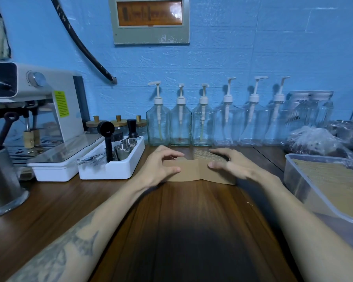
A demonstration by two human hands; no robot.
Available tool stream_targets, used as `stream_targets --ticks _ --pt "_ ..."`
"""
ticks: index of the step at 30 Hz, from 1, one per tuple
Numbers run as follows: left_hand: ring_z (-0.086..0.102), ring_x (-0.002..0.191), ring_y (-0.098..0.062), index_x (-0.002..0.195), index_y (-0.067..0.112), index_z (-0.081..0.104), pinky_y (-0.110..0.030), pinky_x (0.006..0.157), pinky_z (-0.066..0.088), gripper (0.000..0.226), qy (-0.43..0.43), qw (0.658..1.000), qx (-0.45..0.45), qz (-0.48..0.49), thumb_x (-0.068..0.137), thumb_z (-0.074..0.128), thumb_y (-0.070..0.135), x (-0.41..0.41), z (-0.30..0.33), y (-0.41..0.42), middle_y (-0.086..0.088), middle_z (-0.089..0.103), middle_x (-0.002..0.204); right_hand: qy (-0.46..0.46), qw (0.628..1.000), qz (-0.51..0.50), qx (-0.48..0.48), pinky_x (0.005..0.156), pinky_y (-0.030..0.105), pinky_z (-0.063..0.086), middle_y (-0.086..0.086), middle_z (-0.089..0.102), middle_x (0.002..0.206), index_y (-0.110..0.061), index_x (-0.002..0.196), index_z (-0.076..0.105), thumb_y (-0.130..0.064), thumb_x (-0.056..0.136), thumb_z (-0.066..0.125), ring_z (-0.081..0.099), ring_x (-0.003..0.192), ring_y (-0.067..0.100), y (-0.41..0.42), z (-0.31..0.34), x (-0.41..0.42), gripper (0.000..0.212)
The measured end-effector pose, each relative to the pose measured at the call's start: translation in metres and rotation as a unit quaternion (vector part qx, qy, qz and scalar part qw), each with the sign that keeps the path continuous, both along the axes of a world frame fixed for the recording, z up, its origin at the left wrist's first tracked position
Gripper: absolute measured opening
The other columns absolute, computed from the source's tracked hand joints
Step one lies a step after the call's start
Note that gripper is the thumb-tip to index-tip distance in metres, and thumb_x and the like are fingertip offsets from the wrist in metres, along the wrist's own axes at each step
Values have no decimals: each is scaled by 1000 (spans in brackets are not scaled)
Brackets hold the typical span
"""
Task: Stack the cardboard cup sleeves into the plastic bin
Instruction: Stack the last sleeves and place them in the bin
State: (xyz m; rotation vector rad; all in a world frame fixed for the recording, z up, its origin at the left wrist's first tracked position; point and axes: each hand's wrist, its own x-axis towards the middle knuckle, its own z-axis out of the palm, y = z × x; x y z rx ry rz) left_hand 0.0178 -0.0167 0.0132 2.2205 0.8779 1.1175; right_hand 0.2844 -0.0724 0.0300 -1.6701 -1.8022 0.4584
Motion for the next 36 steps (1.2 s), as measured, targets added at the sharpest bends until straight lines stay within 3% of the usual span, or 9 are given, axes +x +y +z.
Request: stream_targets --ticks 3,6,11,15,20,24,28,32,36 --pt "55 114 -4 136 28 52 -22 101 42 72 -8 1000 -25 -8 74 84 11 13 -6 -6 0 51 124 2 1000 -1 3 101 29 28 -5 42 153 -33 145 47 -69 86 55 39 139 15 -1 -1 -2 70" --pt "47 130 -9 149 25 29 -20 102 37 94 -48 996 -75 -20 74 85 13 30 -9 -8 -3 43 141 13 1000 1 8 102 28 27 -4 43 153 -31 145 48 -79 81 46 38 139 14 -2 0 -5 80" --pt "29 144 -15 155 26 -5 -35 118 27 117 -20 988 -155 -20 78 82 29 58 -15 -9 -4 25 159 12 1000 5 9 98 27 29 -3 45 151 -31 143 49 -83 77 48 42 133 12 -4 1 -6 84" --pt "23 148 -18 151 19 -23 -32 119 23 119 78 983 -167 -22 84 70 48 71 -22 -7 -1 12 164 1 1000 18 13 98 24 33 -4 50 146 -28 143 49 -79 69 61 45 121 6 -5 1 -11 91" --pt "25 147 -18 157 14 -3 -37 120 24 97 104 986 -129 -2 92 62 44 66 -22 -2 -6 21 162 -20 1000 14 5 101 23 39 -3 54 141 -24 144 49 -53 75 79 51 120 9 -2 2 -9 80" --pt "38 132 -3 156 13 19 -17 107 28 86 85 991 -101 -24 89 71 29 56 -17 0 1 41 151 -13 1000 4 9 101 24 42 -3 59 135 -21 141 52 -51 73 81 56 117 11 1 1 -7 80" --pt "53 118 -5 141 18 49 -11 93 39 67 83 996 -43 4 82 78 32 32 -10 13 8 53 134 -8 1000 1 6 97 25 43 -5 60 131 -23 139 54 -54 71 82 57 113 11 3 1 -5 80" --pt "55 117 -15 130 16 59 -32 103 43 46 78 991 1 109 89 70 34 3 -11 35 0 56 127 -2 1000 -11 15 90 22 42 -6 62 126 -25 137 55 -54 70 82 58 109 10 3 -1 -3 78" --pt "44 131 -26 144 12 45 -44 107 39 70 179 959 -12 220 92 53 58 -11 -19 47 -7 46 140 -7 1000 -17 20 92 23 40 -6 60 129 -25 139 54 -54 72 82 56 110 10 3 -1 -1 78"
